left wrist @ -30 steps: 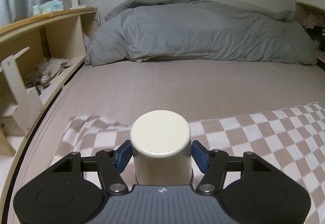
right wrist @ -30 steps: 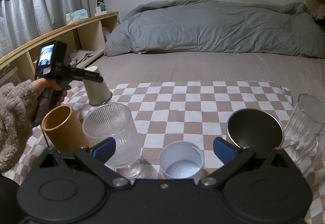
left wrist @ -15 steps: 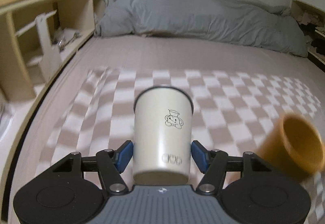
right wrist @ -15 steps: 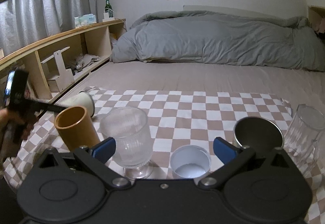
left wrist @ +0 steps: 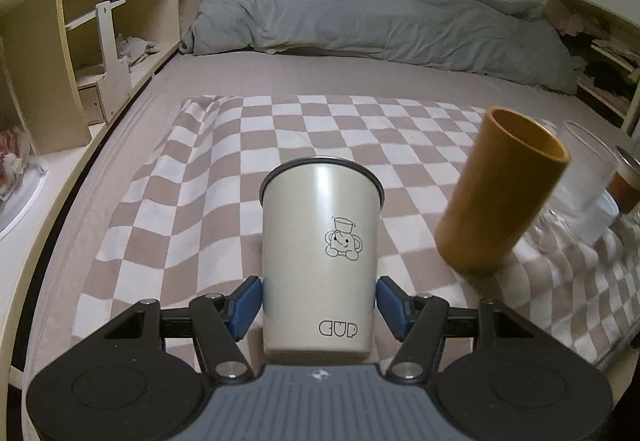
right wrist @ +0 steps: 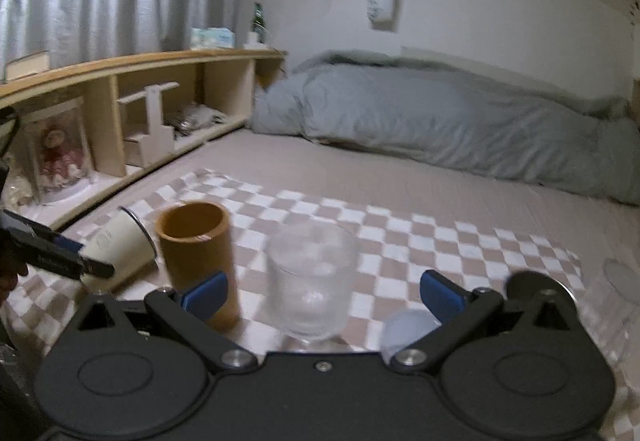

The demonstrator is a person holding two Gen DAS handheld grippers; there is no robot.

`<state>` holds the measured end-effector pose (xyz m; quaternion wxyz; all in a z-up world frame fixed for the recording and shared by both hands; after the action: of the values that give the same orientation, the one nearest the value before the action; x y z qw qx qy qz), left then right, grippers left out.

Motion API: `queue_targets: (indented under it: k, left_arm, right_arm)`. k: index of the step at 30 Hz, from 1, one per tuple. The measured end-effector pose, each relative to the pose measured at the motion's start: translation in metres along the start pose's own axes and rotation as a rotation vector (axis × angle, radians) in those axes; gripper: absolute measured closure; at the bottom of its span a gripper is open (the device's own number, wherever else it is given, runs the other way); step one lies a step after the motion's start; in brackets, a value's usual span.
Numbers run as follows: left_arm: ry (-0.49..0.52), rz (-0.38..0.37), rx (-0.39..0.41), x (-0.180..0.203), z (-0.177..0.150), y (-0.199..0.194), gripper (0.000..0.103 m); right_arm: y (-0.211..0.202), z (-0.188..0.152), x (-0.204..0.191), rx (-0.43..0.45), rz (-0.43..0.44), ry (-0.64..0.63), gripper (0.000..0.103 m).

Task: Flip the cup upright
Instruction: 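Lift the white cup with the left tool and rotate it rim-up, then close the right tool around the white cup while the left tool holds it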

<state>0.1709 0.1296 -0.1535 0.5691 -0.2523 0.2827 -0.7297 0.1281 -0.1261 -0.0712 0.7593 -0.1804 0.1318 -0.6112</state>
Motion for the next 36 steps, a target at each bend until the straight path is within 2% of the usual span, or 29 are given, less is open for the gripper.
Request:
queue_targets:
  k: [4, 7, 10, 13, 19, 22, 26, 29, 33, 36]
  left_arm:
    - [0.003, -0.001, -0.002, -0.002, 0.0, 0.001, 0.04]
    - [0.018, -0.001, -0.006, -0.001, -0.001, 0.0, 0.04]
    - [0.039, 0.003, -0.009, 0.002, -0.003, -0.001, 0.04]
    - [0.055, 0.005, -0.008, 0.003, -0.004, -0.002, 0.039]
    - [0.049, -0.011, 0.003, 0.0, -0.007, -0.004, 0.039]
    - [0.042, -0.026, 0.002, -0.002, -0.009, -0.005, 0.039]
    - [0.034, -0.042, 0.001, -0.005, -0.012, -0.007, 0.033]
    - [0.039, -0.045, 0.003, -0.005, -0.014, -0.009, 0.033]
    - [0.045, -0.042, 0.005, -0.006, -0.017, -0.01, 0.039]
    - [0.045, -0.042, 0.007, -0.006, -0.018, -0.01, 0.042]
  right_arm:
    - [0.006, 0.013, -0.026, -0.026, 0.121, 0.126, 0.0]
    - [0.018, 0.018, -0.056, -0.09, 0.241, 0.214, 0.0]
    - [0.035, 0.015, -0.094, -0.198, 0.36, 0.292, 0.0]
    - [0.059, 0.005, -0.125, -0.318, 0.42, 0.39, 0.004]
    - [0.106, -0.019, -0.146, -0.427, 0.34, 0.643, 0.008]
    - [0.127, -0.032, -0.153, -0.476, 0.315, 0.713, 0.009]
    - [0.145, -0.047, -0.164, -0.537, 0.301, 0.744, 0.01]
    - [0.152, -0.046, -0.176, -0.544, 0.342, 0.722, 0.01]
    - [0.156, -0.039, -0.185, -0.534, 0.332, 0.705, 0.011]
    - [0.161, -0.039, -0.194, -0.559, 0.343, 0.705, 0.016]
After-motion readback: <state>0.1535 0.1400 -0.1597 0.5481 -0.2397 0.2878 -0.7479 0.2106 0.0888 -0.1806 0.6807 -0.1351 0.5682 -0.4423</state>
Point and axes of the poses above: each gripper's, at about its wrist camera, not at the fingertips, and y roughly the way its jaws point, x to its right, z to its top, the point moved 10 cm from there along y, roughly the way its jaws point
